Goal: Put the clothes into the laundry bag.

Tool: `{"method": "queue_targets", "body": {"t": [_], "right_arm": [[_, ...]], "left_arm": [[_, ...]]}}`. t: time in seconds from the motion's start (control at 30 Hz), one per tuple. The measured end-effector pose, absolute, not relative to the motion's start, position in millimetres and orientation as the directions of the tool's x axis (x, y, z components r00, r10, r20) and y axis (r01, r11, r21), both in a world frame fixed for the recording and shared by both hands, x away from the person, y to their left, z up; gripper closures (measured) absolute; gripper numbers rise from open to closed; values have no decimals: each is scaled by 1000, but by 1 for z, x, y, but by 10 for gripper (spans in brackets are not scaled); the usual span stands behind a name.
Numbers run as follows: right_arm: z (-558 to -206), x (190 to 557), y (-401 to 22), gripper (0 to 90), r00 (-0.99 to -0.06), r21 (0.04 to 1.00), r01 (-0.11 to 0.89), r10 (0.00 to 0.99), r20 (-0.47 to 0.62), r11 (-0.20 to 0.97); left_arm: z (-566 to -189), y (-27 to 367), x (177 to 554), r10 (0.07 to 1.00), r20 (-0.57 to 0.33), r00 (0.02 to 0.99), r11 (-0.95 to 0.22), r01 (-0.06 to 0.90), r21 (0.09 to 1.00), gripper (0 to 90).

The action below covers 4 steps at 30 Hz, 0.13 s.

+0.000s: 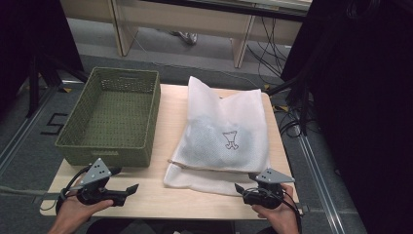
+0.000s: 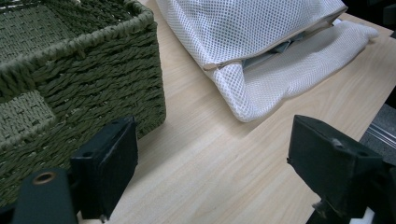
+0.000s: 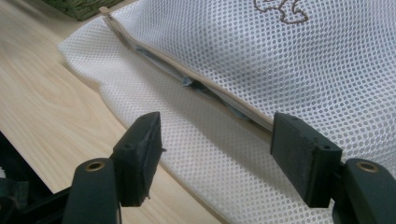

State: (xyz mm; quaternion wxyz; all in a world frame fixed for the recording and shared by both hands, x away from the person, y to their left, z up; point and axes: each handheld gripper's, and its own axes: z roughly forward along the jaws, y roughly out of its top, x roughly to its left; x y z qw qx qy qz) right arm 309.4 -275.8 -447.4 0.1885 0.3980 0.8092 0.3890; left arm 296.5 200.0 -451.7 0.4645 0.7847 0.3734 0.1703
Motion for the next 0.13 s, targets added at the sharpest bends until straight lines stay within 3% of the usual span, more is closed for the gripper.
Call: {"method": "queue_targets", "body": {"t": [0.03, 0.13], "right_arm": [[-448, 312, -278, 344, -626, 785, 468, 779, -29, 405], [-448, 311, -277, 343, -619, 783, 476, 785, -25, 401]], "left_arm": [[-451, 203, 300, 723, -39, 690, -329, 392, 859, 152], [-452, 202, 298, 739, -80, 669, -293, 425, 856, 151]]}}
